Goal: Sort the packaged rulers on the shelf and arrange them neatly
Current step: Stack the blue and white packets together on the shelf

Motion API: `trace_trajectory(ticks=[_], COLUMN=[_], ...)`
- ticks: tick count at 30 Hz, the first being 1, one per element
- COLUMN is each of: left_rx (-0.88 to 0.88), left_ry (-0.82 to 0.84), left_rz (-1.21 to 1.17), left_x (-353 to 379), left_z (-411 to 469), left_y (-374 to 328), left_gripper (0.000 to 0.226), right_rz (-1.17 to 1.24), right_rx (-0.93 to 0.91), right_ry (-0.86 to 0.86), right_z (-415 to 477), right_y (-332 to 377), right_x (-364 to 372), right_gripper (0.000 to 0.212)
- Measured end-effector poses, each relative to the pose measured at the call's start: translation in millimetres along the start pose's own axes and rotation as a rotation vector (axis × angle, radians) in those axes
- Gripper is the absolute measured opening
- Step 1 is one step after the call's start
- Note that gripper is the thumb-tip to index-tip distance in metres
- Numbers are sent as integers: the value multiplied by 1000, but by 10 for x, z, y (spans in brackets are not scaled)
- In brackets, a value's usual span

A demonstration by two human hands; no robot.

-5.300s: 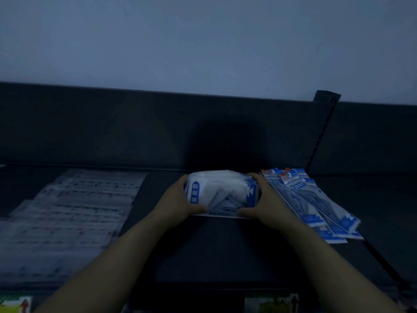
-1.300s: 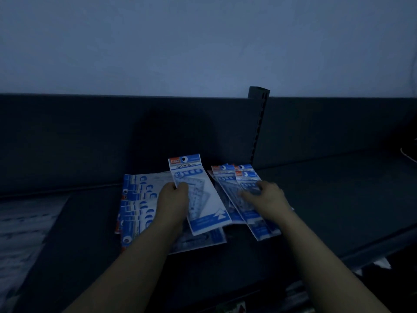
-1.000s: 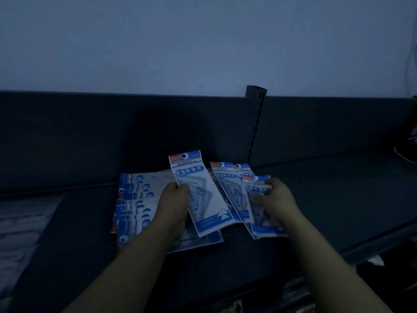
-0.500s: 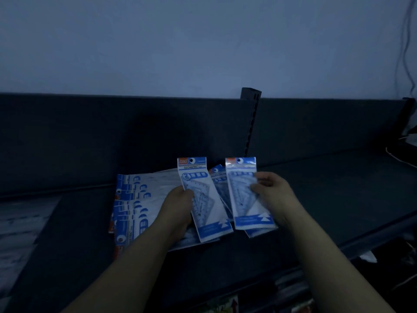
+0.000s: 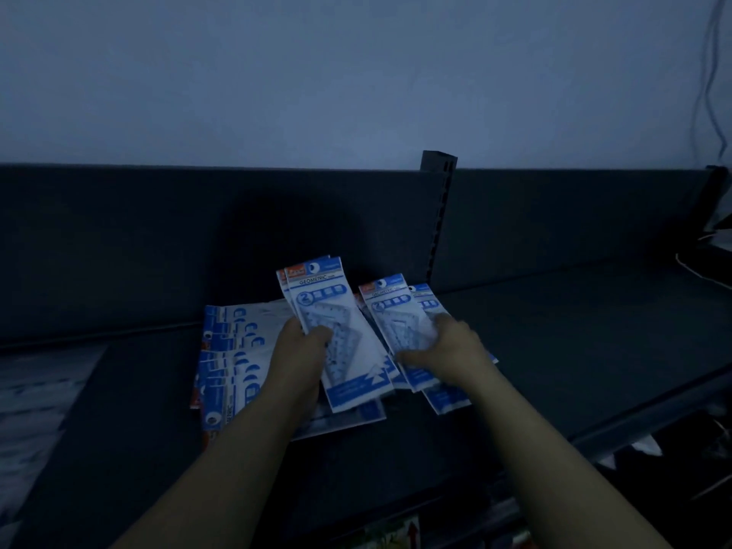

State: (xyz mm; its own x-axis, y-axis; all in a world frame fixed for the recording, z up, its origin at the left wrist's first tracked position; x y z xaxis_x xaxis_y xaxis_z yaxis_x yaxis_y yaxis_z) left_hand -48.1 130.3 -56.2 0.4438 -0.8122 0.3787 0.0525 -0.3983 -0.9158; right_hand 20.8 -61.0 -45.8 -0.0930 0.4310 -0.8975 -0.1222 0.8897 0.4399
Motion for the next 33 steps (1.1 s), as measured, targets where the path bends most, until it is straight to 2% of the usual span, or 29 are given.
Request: trace_trajectory(ticks=[1, 2, 4, 5, 7, 10, 12, 13, 14, 16, 18, 20, 23, 25, 29, 31, 33], left_rx=[1, 2, 8, 8, 0, -29, -22, 1, 32, 81, 71, 50, 43, 47, 67, 61, 42], left_ry=[-7, -9, -4, 0, 2, 49, 98, 96, 79, 31, -10, -28, -36, -34, -18, 0, 15], left_rz=[-5, -12, -24, -31, -43, -88, -74, -20, 42, 111, 94, 62, 29, 42, 60, 57, 18], left_x=[2, 8, 24, 31, 44, 80, 117, 119, 105, 53, -3, -42, -53, -50, -27, -8, 20], left_z=[-1, -6, -10, -4, 7, 15, -8, -12, 0, 38, 75, 125, 147, 151, 144, 146, 142], left_y=[-1, 1, 5, 15, 41, 85, 116, 128, 140, 139, 120, 117, 124, 141, 164, 178, 186], left_gripper=[17, 16, 17, 18, 20, 22, 22, 26, 30, 32, 32, 32, 30, 32, 33, 34, 33], right_rz=[36, 81, 181, 253, 441, 701, 726, 719, 701, 489, 114, -61, -86, 19, 313, 540, 777], right_rx=[22, 40, 26, 28, 43, -15, -87, -108, -117, -97, -28, 24, 49, 84, 35, 44, 54], right_ry=[10, 23, -29, -89, -163, -53, 81, 107, 81, -111, -224, -129, -26, -26, -212, -209, -109], right_z=[22, 41, 74, 67, 27, -105, -190, -208, -179, -62, 51, 121, 167, 183, 130, 66, -3], right_y=[-12, -13, -33, -43, -56, 63, 202, 245, 241, 151, 5, -92, -126, -144, -143, -107, -38], right_x=[10, 10, -22, -54, -108, -102, -26, 9, 40, 11, -21, 8, 50, 38, -70, -113, -80], right_gripper=[90, 81, 35, 20, 21, 16, 10, 6, 11, 21, 39, 66, 88, 82, 20, 16, 17])
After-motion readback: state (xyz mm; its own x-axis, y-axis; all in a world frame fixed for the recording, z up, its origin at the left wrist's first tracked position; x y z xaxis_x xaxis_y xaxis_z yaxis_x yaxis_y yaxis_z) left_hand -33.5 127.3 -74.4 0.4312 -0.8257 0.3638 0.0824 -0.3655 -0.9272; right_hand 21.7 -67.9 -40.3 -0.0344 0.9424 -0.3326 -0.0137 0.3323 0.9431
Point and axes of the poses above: each hand's wrist, its own z-axis towards the middle knuckle, its own x-axis out of the palm, y = z × x, the point moved 3 cm from there along z, towards the middle knuckle, and after that the axes turned 7 degrees about -z, right-handed, at the moved point
